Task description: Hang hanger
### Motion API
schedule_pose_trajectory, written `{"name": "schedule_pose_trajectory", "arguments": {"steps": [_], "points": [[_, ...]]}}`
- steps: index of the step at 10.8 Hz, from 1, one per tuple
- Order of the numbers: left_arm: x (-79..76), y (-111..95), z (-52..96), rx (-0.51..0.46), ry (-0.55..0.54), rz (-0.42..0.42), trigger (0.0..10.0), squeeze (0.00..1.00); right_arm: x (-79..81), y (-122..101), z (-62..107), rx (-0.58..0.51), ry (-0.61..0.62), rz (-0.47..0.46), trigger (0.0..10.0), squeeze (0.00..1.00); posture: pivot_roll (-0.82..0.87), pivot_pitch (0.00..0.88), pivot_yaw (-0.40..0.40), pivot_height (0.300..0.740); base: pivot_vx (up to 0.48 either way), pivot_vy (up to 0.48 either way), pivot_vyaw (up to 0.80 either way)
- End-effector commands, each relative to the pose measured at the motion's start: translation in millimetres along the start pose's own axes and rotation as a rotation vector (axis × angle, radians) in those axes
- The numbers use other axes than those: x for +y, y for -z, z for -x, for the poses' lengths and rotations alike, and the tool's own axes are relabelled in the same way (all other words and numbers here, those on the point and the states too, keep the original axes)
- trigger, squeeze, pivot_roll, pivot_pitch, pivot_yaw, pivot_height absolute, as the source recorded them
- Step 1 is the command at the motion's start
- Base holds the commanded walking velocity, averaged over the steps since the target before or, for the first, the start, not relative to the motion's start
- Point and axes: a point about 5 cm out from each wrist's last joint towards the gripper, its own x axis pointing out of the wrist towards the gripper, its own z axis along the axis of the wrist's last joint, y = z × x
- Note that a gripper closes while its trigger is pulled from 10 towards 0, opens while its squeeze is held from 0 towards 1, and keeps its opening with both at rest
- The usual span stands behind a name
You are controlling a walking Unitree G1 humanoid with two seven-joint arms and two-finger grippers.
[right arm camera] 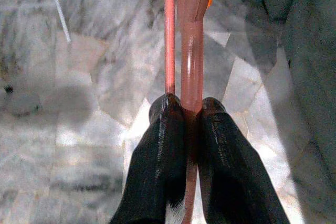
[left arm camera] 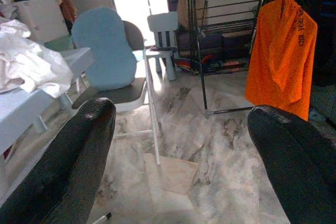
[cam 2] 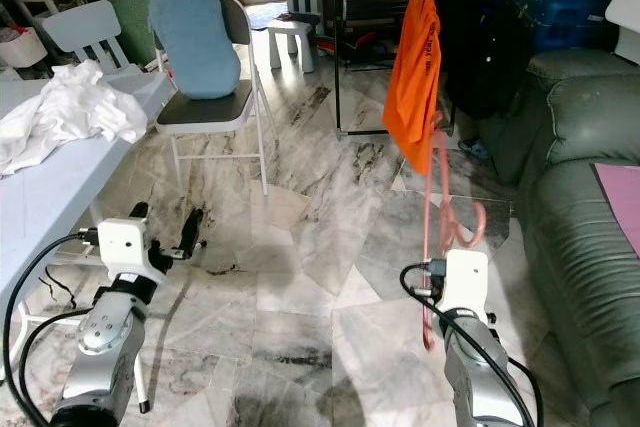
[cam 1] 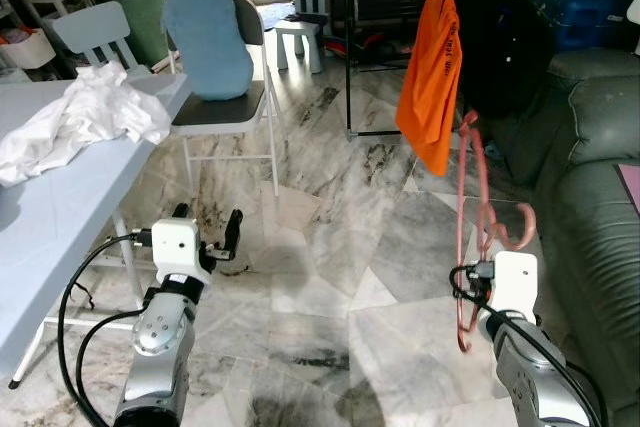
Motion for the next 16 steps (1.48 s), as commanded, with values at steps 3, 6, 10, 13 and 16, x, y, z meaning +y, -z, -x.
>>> {"name": "schedule_pose_trajectory", "arguments": {"steps": [3,6,10,13,16], "points": [[-2.7,1.8,-2.3,0.013,-0.007,0.030,10.0,0.00,5.1,-3.4,0.0,0.022,-0.030,0.037,10.0,0.00,-0.29,0.000,0.121,0.740,0.300,0.250,0.00],[-3.8,7.0,-3.1,0.032,-0.037,0.058,10.0,0.00,10.5,-9.4,-5.1,0.051,-0.063,0.080,10.0,0.00,-0.28,0.000,0.089,0.740,0.319,0.317,0.00],[1.0,11.7,0.6,0.047,-0.075,0.064,10.0,0.00,21.9,-12.8,-8.6,0.072,-0.117,0.142,10.0,0.00,-0.27,0.000,0.047,0.740,0.331,0.348,0.00],[1.0,16.5,6.6,0.064,-0.083,0.066,10.0,0.00,26.1,-8.7,-9.9,0.081,-0.111,0.147,10.0,0.00,-0.26,0.000,0.063,0.740,0.341,0.336,0.00],[-8.7,24.4,13.0,0.101,-0.050,0.084,10.0,0.00,21.9,-2.1,-9.2,0.103,-0.069,0.119,10.0,0.00,-0.27,0.000,0.096,0.740,0.352,0.325,0.00]]}}
